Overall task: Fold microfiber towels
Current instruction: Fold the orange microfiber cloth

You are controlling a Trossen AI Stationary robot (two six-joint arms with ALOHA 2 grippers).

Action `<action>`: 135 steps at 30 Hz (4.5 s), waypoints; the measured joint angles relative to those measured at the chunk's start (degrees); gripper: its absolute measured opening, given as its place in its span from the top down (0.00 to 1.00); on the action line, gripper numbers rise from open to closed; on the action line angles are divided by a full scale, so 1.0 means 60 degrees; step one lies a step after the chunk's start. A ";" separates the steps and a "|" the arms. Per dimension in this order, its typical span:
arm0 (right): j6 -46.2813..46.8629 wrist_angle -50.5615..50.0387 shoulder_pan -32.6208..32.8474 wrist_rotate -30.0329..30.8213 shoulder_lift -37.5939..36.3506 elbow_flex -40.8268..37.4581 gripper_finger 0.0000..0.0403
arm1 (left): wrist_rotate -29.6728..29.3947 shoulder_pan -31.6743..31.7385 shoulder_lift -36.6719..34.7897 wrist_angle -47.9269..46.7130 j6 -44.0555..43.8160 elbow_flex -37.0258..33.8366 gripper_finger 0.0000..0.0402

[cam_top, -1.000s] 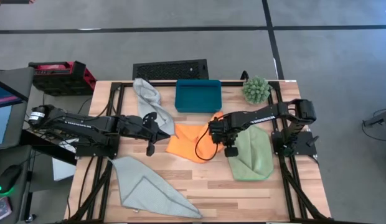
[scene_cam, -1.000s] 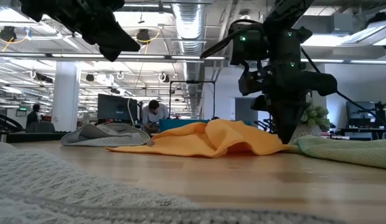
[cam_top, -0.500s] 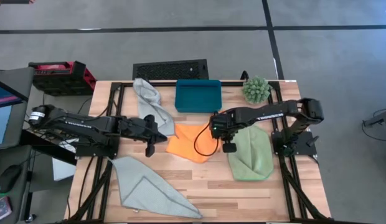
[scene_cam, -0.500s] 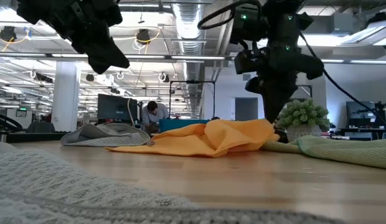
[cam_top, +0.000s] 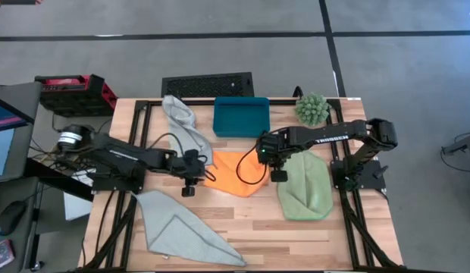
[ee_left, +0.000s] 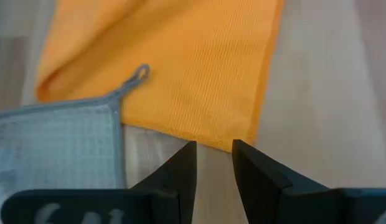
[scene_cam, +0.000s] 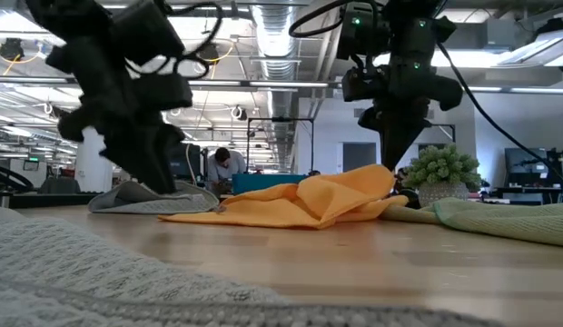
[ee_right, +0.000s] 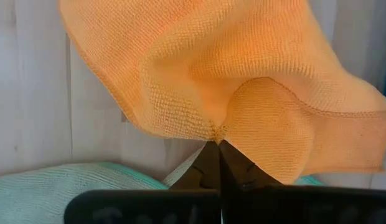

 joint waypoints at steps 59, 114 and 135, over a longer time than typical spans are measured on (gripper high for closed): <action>0.0158 -0.0033 -0.0226 -0.0011 -0.0616 -0.0015 0.98 | 0.0227 -0.0701 0.1751 -0.0780 -0.0319 0.1962 1.00; 0.0803 -0.1093 0.0681 0.6579 -0.4105 0.1723 0.98 | -0.5315 -0.0464 -0.0615 -1.0412 -0.5332 0.8754 1.00; 0.0879 -0.0872 0.0598 0.6335 -0.4105 0.1727 0.98 | -0.5082 -0.0254 -0.0560 -1.0549 -0.5531 0.8750 1.00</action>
